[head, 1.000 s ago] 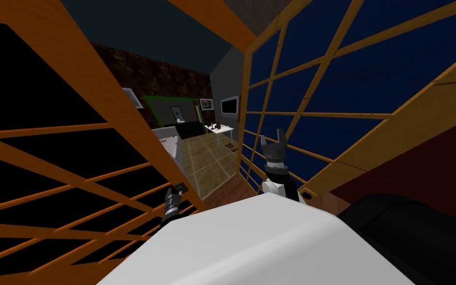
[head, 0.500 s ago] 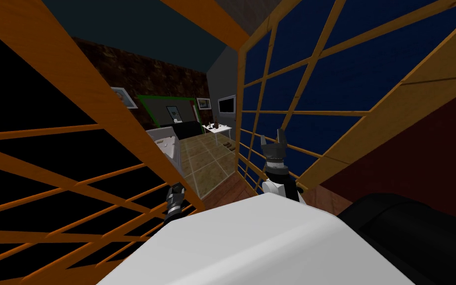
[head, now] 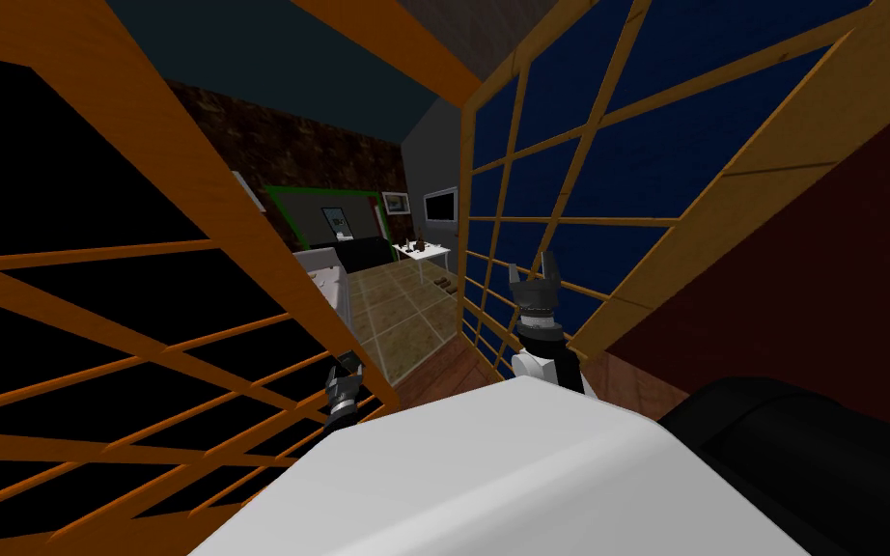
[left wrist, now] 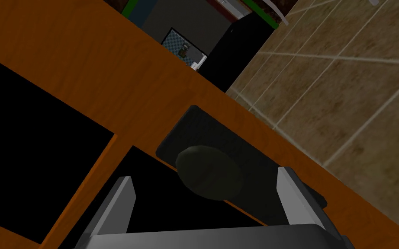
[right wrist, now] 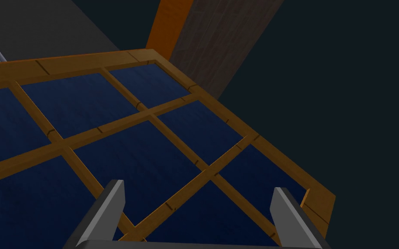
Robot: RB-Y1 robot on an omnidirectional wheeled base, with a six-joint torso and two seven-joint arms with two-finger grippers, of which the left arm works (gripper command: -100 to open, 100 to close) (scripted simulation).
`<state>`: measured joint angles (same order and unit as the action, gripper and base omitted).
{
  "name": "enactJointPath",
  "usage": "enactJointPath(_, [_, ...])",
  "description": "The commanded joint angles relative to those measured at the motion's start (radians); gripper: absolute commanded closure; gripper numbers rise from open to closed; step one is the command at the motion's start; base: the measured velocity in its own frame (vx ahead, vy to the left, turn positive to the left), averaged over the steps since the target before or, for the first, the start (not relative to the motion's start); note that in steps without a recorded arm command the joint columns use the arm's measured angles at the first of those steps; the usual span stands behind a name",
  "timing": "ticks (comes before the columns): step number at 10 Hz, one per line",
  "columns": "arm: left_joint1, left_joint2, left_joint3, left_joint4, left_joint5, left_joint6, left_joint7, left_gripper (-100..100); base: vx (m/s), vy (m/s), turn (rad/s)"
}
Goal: Pull the door open
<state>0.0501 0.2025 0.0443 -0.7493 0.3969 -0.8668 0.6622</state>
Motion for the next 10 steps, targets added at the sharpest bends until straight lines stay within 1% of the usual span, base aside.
enactJointPath(1, [-0.001, -0.003, -0.009, -0.005, 0.023, 0.001, 0.050, -100, -0.053, 0.010, -0.030])
enactJointPath(2, [-0.003, -0.007, -0.018, -0.008, 0.044, 0.003, 0.075, -100, -0.083, 0.017, -0.057])
enactJointPath(3, [-0.003, -0.007, -0.018, -0.008, 0.044, 0.003, 0.092, -100, -0.061, 0.010, -0.022])
enactJointPath(4, [-0.005, -0.010, -0.026, -0.012, 0.064, 0.004, 0.127, -100, -0.056, 0.007, -0.030])
enactJointPath(5, [-0.005, -0.010, -0.026, -0.012, 0.064, 0.004, 0.133, -100, -0.044, 0.002, -0.019])
enactJointPath(6, [-0.006, -0.013, -0.034, -0.015, 0.085, 0.005, 0.173, -100, -0.045, -0.005, -0.042])
enactJointPath(7, [-0.008, -0.016, -0.043, -0.019, 0.105, 0.006, 0.199, -100, -0.075, 0.005, -0.058])
enactJointPath(8, [-0.008, -0.016, -0.043, -0.019, 0.105, 0.006, 0.215, -100, -0.062, 0.003, -0.015])
enactJointPath(9, [-0.009, -0.019, -0.051, -0.022, 0.125, 0.007, 0.251, -100, -0.066, 0.003, -0.024])
enactJointPath(10, [-0.009, -0.019, -0.051, -0.022, 0.125, 0.007, 0.256, -100, -0.048, 0.011, -0.018])
